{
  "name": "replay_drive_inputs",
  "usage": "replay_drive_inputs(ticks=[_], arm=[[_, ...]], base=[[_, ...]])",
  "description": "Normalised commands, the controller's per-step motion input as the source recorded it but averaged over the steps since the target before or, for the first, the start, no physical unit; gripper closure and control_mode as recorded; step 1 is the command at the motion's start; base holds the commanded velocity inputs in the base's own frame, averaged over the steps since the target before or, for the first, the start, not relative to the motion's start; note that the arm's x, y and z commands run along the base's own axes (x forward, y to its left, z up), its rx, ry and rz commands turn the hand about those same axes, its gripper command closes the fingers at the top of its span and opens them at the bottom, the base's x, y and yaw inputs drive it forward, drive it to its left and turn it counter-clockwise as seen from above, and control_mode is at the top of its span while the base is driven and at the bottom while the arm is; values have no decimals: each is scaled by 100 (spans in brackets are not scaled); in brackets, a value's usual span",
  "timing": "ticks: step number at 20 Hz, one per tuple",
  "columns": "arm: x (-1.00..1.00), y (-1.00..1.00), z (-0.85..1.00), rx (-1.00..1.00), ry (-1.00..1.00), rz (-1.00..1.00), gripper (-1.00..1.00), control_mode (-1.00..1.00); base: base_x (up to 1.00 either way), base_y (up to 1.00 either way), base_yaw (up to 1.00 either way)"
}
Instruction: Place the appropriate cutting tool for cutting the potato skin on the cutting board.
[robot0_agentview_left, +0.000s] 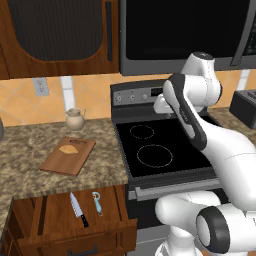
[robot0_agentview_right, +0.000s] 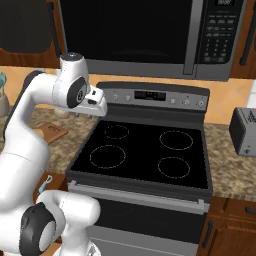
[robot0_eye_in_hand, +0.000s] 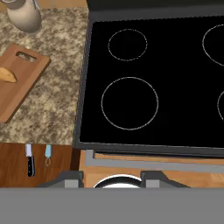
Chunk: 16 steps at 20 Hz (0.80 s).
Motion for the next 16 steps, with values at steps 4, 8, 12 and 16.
replay_drive_inputs(ticks=[4, 8, 12, 16], arm=[[-18, 0, -2, -3, 0, 0, -100, -100], [-78, 82, -30, 0, 0, 0, -100, -100], [-78, 100, -42, 0, 0, 0, -100, -100], [-66, 100, -62, 0, 0, 0, -100, -100]], base=[[0, 0, 0], [0, 0, 0], [0, 0, 0], [0, 0, 0]])
